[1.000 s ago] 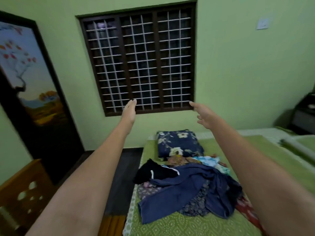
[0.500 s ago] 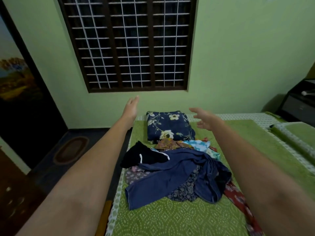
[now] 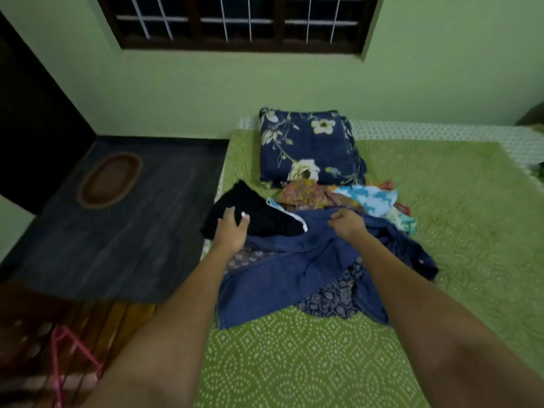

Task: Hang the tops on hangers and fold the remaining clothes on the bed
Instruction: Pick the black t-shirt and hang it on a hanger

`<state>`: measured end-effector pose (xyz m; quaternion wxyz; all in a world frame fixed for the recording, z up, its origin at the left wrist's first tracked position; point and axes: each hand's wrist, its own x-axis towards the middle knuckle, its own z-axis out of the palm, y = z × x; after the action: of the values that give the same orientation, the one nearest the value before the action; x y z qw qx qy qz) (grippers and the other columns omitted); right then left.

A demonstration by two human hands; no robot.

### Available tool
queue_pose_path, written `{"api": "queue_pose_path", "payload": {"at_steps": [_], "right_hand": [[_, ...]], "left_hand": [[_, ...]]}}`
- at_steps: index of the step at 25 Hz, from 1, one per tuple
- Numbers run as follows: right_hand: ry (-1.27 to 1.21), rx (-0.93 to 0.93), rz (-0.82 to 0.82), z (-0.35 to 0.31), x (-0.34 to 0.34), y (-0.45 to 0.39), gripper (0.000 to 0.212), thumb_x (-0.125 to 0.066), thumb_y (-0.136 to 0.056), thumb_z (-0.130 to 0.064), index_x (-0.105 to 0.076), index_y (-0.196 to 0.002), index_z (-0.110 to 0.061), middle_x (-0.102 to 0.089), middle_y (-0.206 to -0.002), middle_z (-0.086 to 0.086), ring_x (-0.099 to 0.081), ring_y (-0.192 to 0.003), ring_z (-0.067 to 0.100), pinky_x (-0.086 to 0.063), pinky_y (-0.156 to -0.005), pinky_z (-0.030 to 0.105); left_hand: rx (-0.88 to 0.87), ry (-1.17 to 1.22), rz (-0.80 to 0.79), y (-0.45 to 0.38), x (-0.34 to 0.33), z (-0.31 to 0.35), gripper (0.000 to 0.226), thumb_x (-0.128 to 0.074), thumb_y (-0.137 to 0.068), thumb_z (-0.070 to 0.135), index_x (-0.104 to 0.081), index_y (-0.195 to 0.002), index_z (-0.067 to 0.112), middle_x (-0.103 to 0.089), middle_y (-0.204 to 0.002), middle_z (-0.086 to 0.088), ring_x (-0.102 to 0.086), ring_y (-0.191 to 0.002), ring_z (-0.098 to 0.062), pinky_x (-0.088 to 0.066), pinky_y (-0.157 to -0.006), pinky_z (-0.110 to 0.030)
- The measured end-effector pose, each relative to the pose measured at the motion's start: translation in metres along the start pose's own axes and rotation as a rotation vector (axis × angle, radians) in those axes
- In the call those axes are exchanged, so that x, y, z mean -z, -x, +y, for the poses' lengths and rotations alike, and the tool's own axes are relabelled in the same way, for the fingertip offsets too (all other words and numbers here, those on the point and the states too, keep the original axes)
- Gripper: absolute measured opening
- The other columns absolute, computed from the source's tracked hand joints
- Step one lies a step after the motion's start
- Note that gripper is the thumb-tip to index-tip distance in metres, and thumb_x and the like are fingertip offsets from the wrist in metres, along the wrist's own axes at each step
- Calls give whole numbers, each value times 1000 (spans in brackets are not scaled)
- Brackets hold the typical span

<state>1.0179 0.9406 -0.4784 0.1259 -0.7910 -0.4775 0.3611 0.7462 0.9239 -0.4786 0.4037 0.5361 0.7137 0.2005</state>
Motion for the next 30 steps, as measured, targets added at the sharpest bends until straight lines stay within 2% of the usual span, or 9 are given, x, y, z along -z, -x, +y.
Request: {"api": "queue_pose_path", "payload": {"at_steps": [3,6,11,14,18,21,25,28,30], "right_hand": [[74,-69,-110,23,-66,-54,12,-50,-98,-12,-59,-102,-5,-50,-76,13,-40,-60,21,-39,-62,38],[50,-95,-171,39,-122,-111,39,-53,-98,-15,-44,-132,1,-56,-119,23,-57,-98,38,-48,-86,47],[58,-111,-105,47,-183,-177,65,-57,-96,-23,-22,-147,-1,-10,-156,17,-35,-132,34,-36,-102,36],[53,-111,-80,51,-202,-198,67,-56,-96,-28,-21,-147,-2,-7,-155,17,-39,-128,36,-38,-98,38],[42,-3,-11,55,-207,-205,46,-53,-98,-34,-49,-131,-3,-25,-147,12,-46,-117,35,-39,-96,40],[-52,177,56,39,-190,-185,32,-54,-96,-35,-61,-108,-6,-50,-112,9,-44,-102,29,-33,-83,36],[-224,380,-210,-22,-125,-135,27,-60,-94,-25,-48,-74,-11,-41,-67,-1,-39,-64,11,-28,-61,28],[-393,402,-331,-83,-68,-82,29,-63,-91,-13,-49,-66,-12,-47,-64,0,-45,-62,7,-35,-58,20],[-541,394,-400,-115,-31,-38,29,-59,-92,-10,-53,-64,-8,-55,-57,-2,-52,-55,7,-42,-55,16]], "left_hand": [[-10,-328,-165,-50,-66,-62,64,-42,-101,33,-12,-152,9,-1,-161,-6,-3,-147,-31,-15,-117,-41],[-159,-690,-359,-97,-121,-107,70,-39,-101,36,-1,-153,11,15,-160,-1,10,-147,-26,-8,-119,-42],[-212,-759,-449,-153,-177,-144,72,-41,-102,27,8,-152,11,17,-160,0,13,-147,-25,-6,-120,-42],[-212,-734,-442,-164,-188,-160,74,-43,-100,33,5,-152,10,7,-161,-1,9,-148,-24,-7,-120,-39],[-198,-753,-488,-153,-187,-170,82,-46,-97,39,9,-152,13,11,-160,1,11,-147,-21,-4,-119,-39],[-235,-697,-435,-143,-169,-154,86,-50,-97,34,13,-151,15,17,-159,4,12,-147,-23,-7,-120,-44],[-388,-480,-205,-130,-118,-79,91,-59,-92,24,9,-152,16,16,-159,4,10,-147,-28,-8,-120,-45],[-402,-218,-175,-103,-74,-13,90,-67,-87,23,-6,-153,18,-16,-159,-6,-18,-144,-27,-21,-116,-41],[-365,-69,-92,-79,-39,28,64,-66,-87,20,-37,-144,13,-52,-136,-12,-50,-123,-26,-43,-98,-34]]}}
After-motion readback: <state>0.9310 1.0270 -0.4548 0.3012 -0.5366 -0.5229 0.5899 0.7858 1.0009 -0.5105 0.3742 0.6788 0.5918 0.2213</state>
